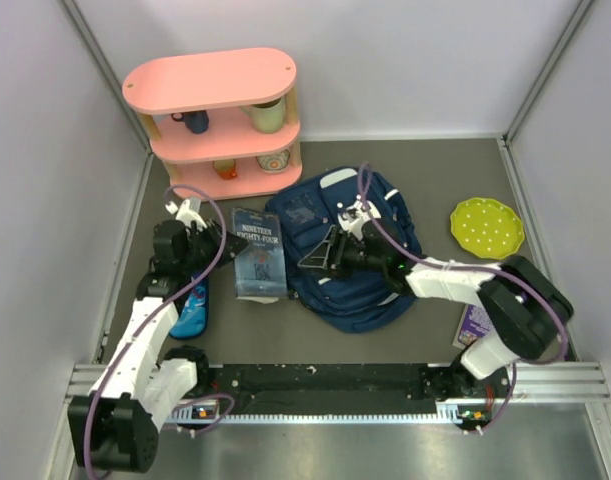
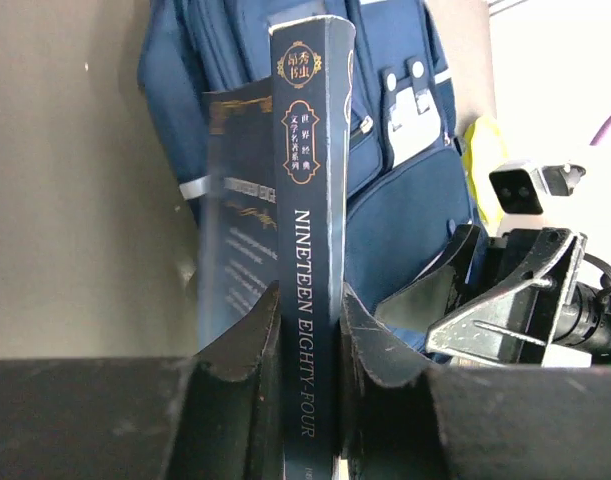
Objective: Pack the student bag
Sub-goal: Pick up the book from the center of the board.
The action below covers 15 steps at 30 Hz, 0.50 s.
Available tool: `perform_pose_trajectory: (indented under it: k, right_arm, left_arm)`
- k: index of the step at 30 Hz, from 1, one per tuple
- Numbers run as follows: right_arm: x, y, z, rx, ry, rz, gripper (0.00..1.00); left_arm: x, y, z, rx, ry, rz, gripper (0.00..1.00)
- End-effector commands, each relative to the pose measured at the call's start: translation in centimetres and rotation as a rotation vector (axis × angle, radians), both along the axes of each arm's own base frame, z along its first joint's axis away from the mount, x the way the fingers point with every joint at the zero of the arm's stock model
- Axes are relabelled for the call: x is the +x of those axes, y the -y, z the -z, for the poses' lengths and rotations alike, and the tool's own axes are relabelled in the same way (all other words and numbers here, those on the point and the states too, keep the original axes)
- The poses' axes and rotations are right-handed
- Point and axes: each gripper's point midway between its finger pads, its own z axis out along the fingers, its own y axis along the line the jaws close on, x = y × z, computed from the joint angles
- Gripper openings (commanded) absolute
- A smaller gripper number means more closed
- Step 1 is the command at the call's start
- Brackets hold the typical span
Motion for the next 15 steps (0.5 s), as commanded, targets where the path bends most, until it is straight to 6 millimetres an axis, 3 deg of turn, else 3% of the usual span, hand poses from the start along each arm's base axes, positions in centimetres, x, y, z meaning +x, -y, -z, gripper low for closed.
perform_pose_trajectory:
  k: [1,2,3,4,6,9,15]
  right_arm:
    - [1.1,3.4,-3.9,-0.031,0.123,0.107,0.70]
    - [0.5,4.2,-3.3,-0.074,0.101,0.112,0.73]
    - [0.2,4.5,-4.0,-0.066,0.121,0.108,0.75]
    - [-0.7,4.8,-6.0,-0.019,0.150,0.094,0.76]
    - [-1.8,5.0,-7.7,0.047,0.148,0.083,0.78]
    - [-3.4,5.2,-10.6,0.159,0.140,0.072,0.79]
    - [-5.1,4.1,-13.9,0.327,0.031,0.077,0.82]
  left_arm:
    - [0.5,0.0,-8.6,-0.001,0.235,0.003,0.00]
    - [0.4,0.1,-9.8,-0.020,0.256,0.002,0.00]
    - [0.4,0.3,-11.3,-0.034,0.289,0.008,0.00]
    - [0.5,0.4,-12.1,-0.050,0.308,0.013,0.00]
    - [0.6,1.2,-14.5,-0.119,0.371,0.037,0.00]
    - [1.3,2.3,-16.5,-0.186,0.424,0.041,0.00]
    - [2.9,7.6,-20.1,-0.224,0.507,0.094,0.00]
